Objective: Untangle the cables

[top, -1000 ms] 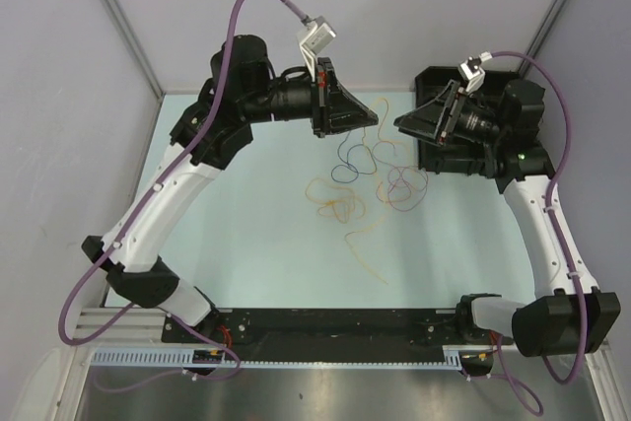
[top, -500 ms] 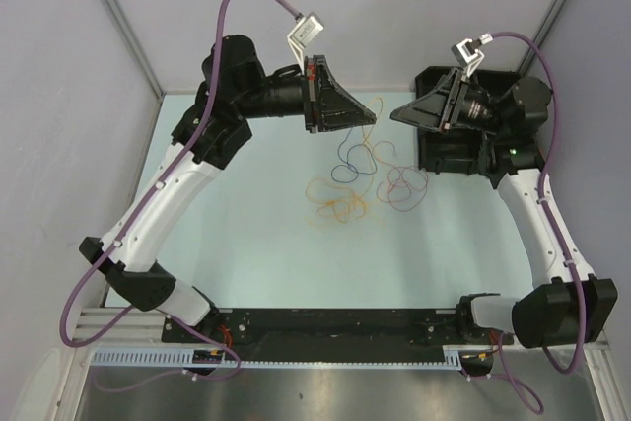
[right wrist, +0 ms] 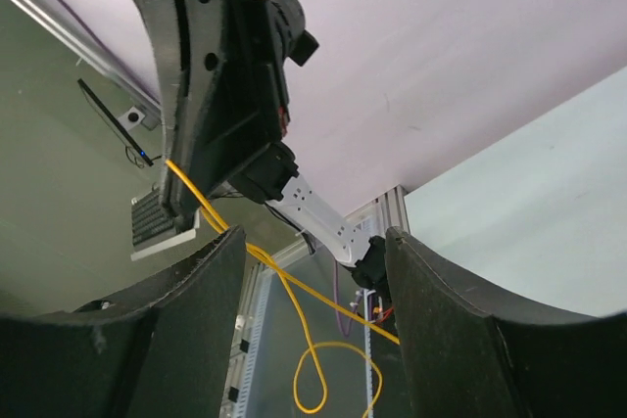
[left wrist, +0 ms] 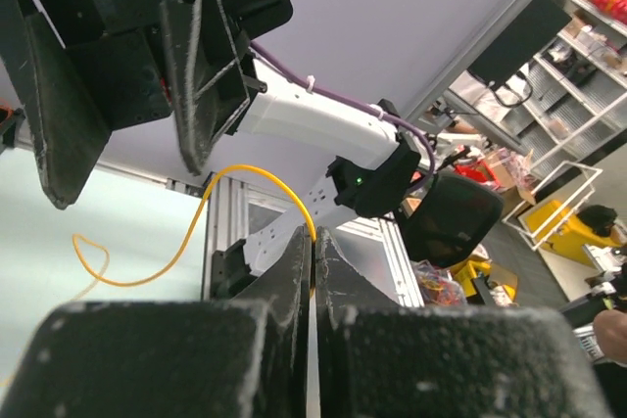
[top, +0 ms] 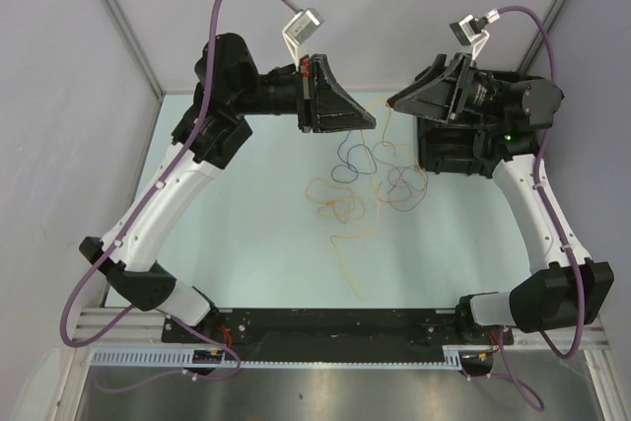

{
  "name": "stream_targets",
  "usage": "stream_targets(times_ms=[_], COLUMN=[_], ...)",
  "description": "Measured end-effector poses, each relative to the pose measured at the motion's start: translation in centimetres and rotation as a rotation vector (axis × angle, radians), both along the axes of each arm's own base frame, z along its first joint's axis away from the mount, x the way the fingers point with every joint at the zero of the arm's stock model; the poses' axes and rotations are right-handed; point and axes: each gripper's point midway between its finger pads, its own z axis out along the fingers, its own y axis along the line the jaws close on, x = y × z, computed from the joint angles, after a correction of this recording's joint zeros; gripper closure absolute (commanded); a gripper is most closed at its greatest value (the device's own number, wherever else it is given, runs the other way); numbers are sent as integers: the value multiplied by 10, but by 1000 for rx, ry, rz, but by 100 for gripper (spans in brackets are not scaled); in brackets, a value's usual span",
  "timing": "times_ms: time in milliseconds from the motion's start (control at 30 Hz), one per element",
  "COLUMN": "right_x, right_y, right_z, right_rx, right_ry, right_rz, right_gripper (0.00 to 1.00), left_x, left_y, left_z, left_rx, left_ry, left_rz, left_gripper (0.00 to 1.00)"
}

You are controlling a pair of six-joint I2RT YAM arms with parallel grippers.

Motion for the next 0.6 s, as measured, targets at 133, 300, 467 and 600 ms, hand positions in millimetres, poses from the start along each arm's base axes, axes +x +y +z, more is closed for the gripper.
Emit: stream_targets(times_ms=[133,300,467,600], right_x=[-10,-22,-29,-30], right_y=[3,10,13,13], right_z=[12,18,19,19], right_rx=[3,-4,-11,-13], right_ry=[-49,-72,-81,-79], right_rz=[22,70,99,105], right_gripper=[36,41,73,100], left_x=[-1,-1,1,1], left_y=[-1,-4,-6,-7], left_z=[3,5,6,5], left_rx=[-9,-23,-29,-29], left_ry=[16,35,51,61], left_rz=[-14,-39,-55,-63], left_gripper=[100,100,100,100])
